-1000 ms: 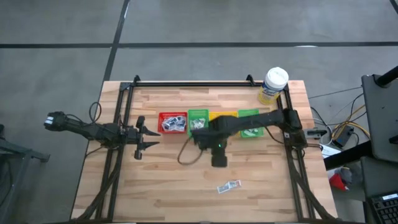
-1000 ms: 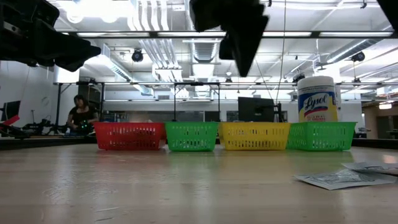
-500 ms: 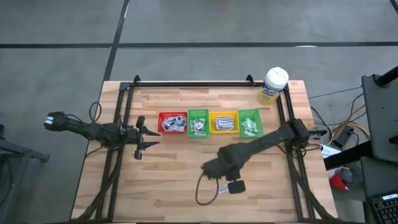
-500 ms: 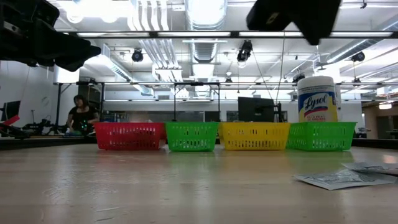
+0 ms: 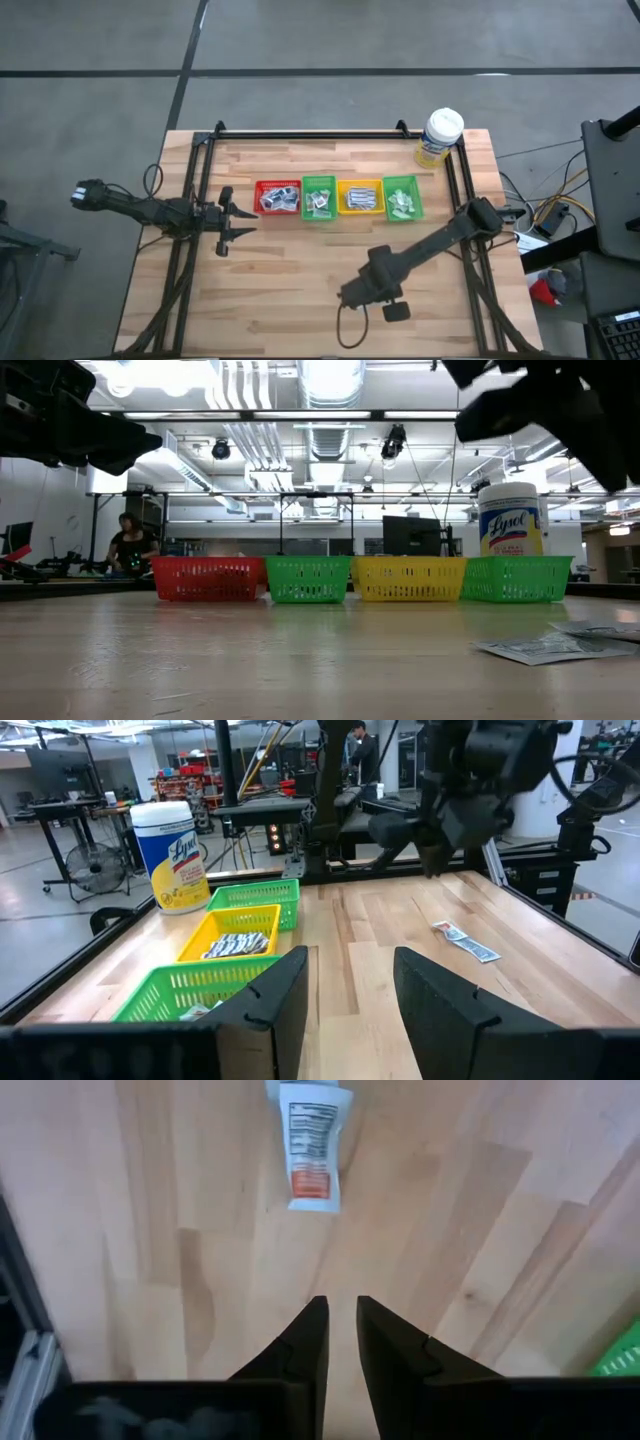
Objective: Pick & Place First Aid Supplies
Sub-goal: Put the ointment pack into the left green basket
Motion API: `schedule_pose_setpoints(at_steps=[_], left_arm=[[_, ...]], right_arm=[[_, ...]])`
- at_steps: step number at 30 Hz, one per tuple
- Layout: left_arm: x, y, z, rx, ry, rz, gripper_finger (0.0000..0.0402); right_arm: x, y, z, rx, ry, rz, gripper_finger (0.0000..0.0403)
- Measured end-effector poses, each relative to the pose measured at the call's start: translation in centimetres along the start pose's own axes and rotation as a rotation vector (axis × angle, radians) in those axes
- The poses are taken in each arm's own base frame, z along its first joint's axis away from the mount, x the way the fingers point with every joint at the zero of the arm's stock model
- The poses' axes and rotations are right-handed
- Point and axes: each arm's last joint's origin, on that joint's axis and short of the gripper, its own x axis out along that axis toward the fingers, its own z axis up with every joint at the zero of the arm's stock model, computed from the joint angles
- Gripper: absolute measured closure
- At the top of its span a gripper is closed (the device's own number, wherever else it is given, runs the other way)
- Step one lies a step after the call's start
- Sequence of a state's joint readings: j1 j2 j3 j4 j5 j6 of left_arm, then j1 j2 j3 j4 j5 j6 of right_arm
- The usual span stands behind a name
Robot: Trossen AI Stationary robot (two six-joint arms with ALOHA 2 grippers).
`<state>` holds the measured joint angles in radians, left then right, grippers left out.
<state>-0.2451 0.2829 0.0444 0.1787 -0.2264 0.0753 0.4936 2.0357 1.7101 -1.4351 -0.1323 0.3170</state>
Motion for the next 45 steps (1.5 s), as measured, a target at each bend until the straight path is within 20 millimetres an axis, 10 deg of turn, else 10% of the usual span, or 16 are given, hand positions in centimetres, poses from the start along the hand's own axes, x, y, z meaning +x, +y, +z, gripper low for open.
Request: schedule_pose_setpoints(at_steps=[45], left_arm=[[0.0, 0.0, 0.0, -0.005, 0.0, 0.003, 0.0251]], right_arm=[[6.9, 2.7, 0.6, 0.003, -0.192, 0.001, 0.0312]])
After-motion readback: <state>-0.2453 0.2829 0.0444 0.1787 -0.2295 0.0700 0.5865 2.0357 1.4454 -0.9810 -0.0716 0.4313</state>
